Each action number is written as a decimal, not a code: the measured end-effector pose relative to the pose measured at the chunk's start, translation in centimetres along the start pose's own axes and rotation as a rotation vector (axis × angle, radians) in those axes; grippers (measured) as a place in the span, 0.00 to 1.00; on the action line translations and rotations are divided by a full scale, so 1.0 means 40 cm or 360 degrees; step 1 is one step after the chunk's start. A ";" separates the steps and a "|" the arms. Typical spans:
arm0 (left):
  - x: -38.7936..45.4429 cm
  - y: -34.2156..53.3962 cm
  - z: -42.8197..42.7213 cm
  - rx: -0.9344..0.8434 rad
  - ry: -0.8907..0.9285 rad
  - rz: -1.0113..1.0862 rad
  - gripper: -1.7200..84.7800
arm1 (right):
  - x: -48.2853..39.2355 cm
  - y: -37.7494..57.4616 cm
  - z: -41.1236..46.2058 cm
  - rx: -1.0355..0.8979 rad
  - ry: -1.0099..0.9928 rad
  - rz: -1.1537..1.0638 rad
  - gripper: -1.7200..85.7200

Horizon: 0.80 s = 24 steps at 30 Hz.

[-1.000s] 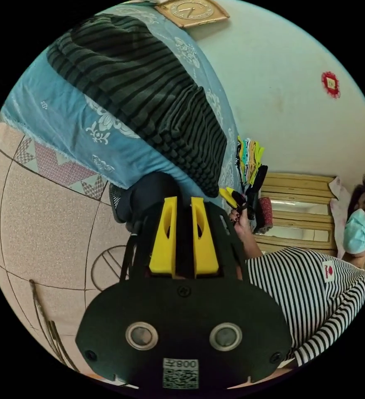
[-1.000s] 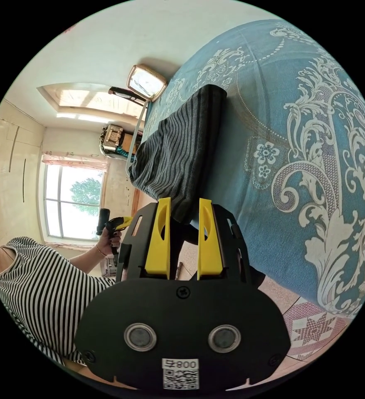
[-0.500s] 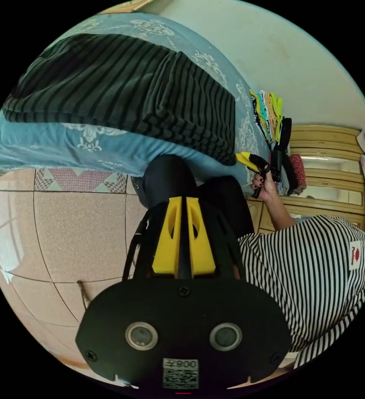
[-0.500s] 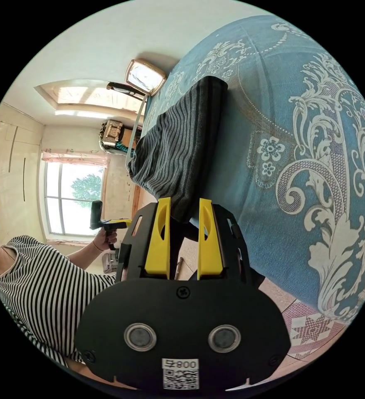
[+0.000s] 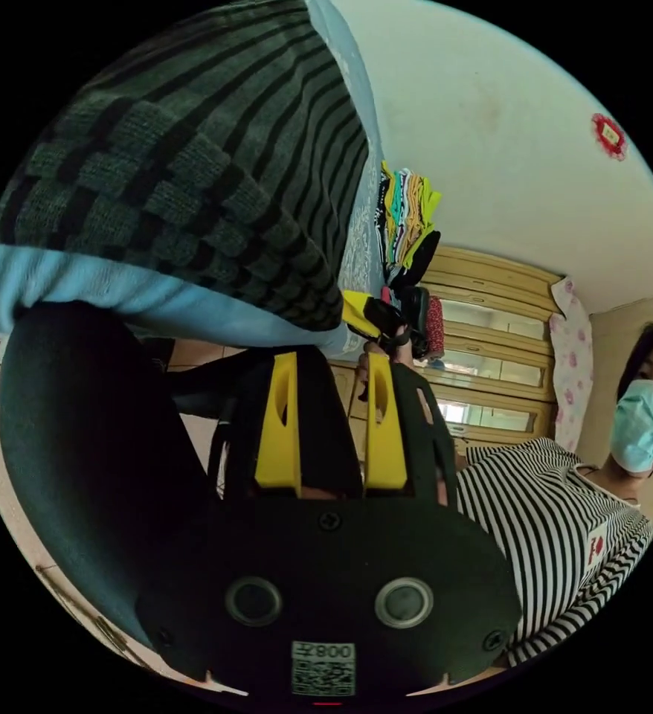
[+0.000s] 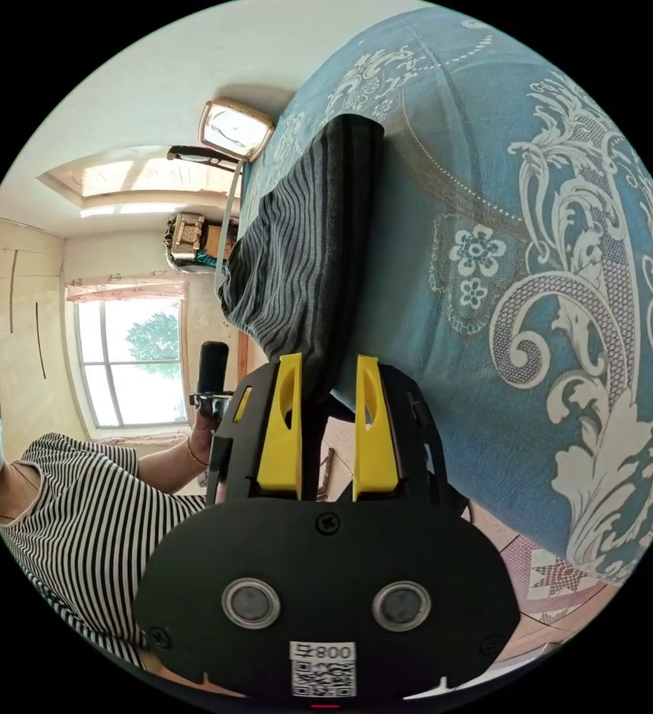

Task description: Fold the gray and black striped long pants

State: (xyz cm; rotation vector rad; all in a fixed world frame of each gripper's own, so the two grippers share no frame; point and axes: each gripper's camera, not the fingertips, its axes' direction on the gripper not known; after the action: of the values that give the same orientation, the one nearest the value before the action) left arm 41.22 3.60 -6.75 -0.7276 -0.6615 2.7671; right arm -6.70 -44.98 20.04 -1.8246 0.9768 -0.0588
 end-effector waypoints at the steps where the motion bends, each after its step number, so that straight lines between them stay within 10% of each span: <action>1: -0.021 -0.004 0.004 0.0034 0.0059 -0.0038 0.17 | 0.002 -0.004 0.010 -0.0005 -0.0025 0.0001 0.14; 24: -0.250 -0.059 0.053 0.0231 0.0648 -0.0314 0.18 | -0.068 0.082 -0.043 0.0053 -0.0175 -0.0192 0.12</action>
State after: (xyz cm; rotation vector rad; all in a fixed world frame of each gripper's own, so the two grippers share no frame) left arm 48.92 1.87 0.20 -1.0850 -0.4178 2.3571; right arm -11.23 -45.01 19.30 -1.8348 0.7841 -0.0480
